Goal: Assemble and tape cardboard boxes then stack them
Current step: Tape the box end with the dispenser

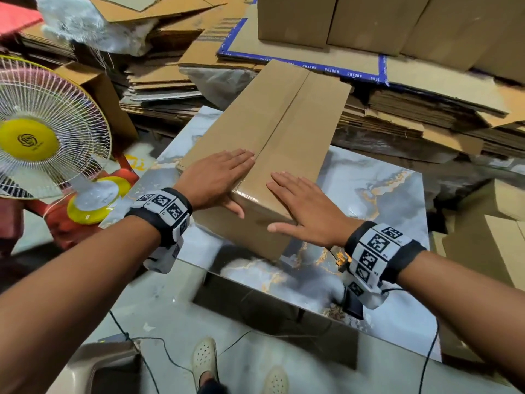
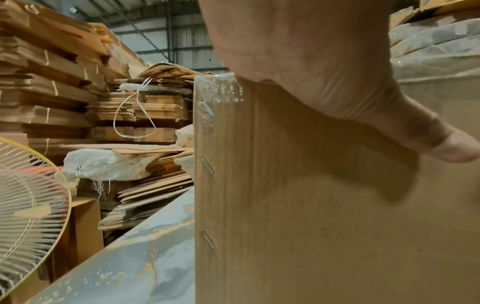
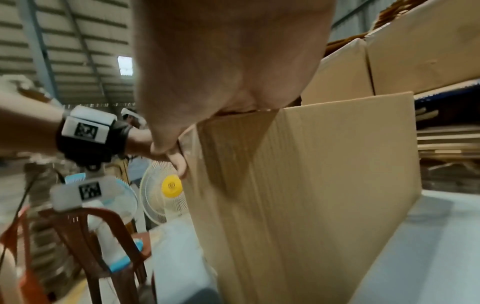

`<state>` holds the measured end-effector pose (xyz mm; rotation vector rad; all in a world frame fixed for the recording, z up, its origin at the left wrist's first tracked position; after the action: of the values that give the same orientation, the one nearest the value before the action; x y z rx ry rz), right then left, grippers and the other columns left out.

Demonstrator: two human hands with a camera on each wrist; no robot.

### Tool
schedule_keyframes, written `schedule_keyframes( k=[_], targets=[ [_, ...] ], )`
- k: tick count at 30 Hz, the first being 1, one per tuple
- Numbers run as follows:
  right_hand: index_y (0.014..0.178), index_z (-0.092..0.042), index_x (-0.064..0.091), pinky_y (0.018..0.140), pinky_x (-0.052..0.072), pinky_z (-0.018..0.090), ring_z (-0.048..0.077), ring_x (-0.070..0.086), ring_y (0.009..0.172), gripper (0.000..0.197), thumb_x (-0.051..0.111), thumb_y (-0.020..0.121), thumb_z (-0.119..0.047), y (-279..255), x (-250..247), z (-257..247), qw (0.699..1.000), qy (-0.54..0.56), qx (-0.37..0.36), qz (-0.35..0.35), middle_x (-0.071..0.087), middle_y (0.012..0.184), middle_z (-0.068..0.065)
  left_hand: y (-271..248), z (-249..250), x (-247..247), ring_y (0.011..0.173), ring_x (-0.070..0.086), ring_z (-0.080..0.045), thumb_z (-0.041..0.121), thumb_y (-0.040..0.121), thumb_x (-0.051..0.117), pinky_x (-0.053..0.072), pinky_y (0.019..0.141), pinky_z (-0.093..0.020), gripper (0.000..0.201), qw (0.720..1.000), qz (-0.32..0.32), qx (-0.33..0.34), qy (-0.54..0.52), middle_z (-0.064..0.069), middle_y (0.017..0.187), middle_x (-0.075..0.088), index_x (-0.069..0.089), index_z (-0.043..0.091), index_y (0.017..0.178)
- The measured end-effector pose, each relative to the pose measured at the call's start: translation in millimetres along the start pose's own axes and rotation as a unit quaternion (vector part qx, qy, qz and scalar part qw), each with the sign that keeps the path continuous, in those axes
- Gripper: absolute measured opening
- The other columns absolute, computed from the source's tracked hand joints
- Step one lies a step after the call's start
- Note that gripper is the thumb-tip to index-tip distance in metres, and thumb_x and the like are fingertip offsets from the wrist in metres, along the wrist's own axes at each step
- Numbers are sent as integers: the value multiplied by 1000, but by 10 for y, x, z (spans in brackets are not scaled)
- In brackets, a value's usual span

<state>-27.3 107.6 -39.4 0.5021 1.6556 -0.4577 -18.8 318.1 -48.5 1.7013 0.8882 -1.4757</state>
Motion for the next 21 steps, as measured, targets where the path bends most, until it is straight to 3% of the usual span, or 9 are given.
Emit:
schedule_keyframes(
  k=[3,5,9,12,14,16,19,21],
  targets=[
    [137,-12,53,115,33,48,29,41,141,73,29,95,-67,88,-8,-132,992,20,55,111,47,151,10,-12,10,-21,148,34,-34,92,61,43,33,119,-48,132,1000,7,1,-4,-19,160,35,35,-2,153],
    [123,-9,59,106,40,49,32,50,129,63,34,97,-60,164,52,-225,985,-32,82,147,55,139,12,-20,-3,-13,147,35,-35,91,60,47,33,119,-48,132,1000,1,4,1,-19,159,36,35,-3,152],
    [121,-6,58,103,43,51,36,52,127,55,56,91,-51,217,125,-262,983,-80,85,144,56,136,16,-29,-21,-6,150,30,-34,90,60,50,27,121,-46,134,1000,-25,6,9,-20,162,30,30,-3,154],
    [126,-5,56,106,42,51,36,50,130,67,72,83,-54,157,85,-216,987,-82,66,122,53,140,17,-28,10,-23,148,34,-36,90,62,47,28,120,-46,132,999,-28,7,16,-22,159,34,33,-5,152],
    [124,-8,56,108,41,49,32,49,130,68,57,88,-65,147,31,-234,986,-60,74,135,53,139,13,-21,8,6,148,34,-35,90,63,47,29,120,-47,131,999,-36,11,16,-22,159,35,33,-4,153],
    [117,-8,58,105,41,48,31,51,125,65,41,93,-66,179,-1,-292,980,-52,114,153,56,133,12,-20,8,38,149,33,-34,89,65,49,34,119,-49,128,999,-34,13,6,-21,160,34,32,-3,153],
    [119,-8,57,102,42,51,34,52,122,58,46,94,-58,248,63,-385,976,-79,143,146,55,132,15,-20,-11,84,150,30,-35,86,68,53,34,119,-51,125,999,-29,21,-10,-21,161,31,29,-3,154],
    [133,-10,53,106,40,54,37,48,131,59,49,94,-54,253,115,-365,980,-85,144,107,51,143,17,-23,-30,72,150,28,-37,87,70,51,29,121,-51,126,998,-27,50,-8,-24,161,29,28,-5,154]
  ],
)
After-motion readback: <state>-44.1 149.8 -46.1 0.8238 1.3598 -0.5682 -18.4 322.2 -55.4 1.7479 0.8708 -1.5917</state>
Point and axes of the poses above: each hand's wrist, its own y-axis towards the middle knuckle, its own x-axis out of the palm, z = x × y, the point moved 5 cm from there along y, towards the middle knuckle
